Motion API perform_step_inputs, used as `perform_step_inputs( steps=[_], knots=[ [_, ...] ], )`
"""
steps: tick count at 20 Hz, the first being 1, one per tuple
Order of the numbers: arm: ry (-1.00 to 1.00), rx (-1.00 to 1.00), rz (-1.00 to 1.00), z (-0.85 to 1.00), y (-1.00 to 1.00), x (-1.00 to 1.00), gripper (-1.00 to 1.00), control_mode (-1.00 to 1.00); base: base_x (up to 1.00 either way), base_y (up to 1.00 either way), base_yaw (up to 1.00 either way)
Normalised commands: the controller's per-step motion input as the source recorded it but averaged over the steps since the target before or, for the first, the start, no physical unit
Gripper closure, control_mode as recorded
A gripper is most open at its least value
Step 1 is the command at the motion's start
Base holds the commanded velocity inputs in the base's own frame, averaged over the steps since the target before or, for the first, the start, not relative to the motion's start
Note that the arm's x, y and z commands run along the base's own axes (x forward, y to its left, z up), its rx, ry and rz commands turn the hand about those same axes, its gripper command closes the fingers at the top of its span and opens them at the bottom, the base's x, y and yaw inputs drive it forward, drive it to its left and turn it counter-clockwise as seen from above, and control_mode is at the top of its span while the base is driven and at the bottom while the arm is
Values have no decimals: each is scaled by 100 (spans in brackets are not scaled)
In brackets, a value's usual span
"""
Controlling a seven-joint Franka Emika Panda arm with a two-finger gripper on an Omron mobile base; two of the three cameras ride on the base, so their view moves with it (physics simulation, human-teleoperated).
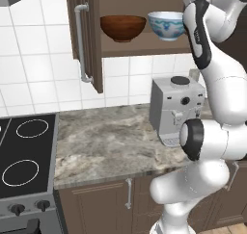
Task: Pick up the bowls from the cabinet and place each bowl in front of a stool on the dining counter.
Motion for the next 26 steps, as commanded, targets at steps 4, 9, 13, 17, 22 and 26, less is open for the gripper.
perform_step_inputs(
  steps=[4,9,13,17,22,26],
  knots=[
    [5,0,0,0,-5,47,-100,-100,0,0,0],
    [9,0,0,0,0,50,-100,-100,0,0,0],
    [12,2,0,0,-1,45,-100,-100,0,0,0],
    [13,1,0,0,-1,42,-100,-100,0,0,0],
    [11,1,0,0,-2,41,-100,-100,0,0,0],
    [8,0,0,-1,-3,36,-100,-100,0,0,0]
  ],
)
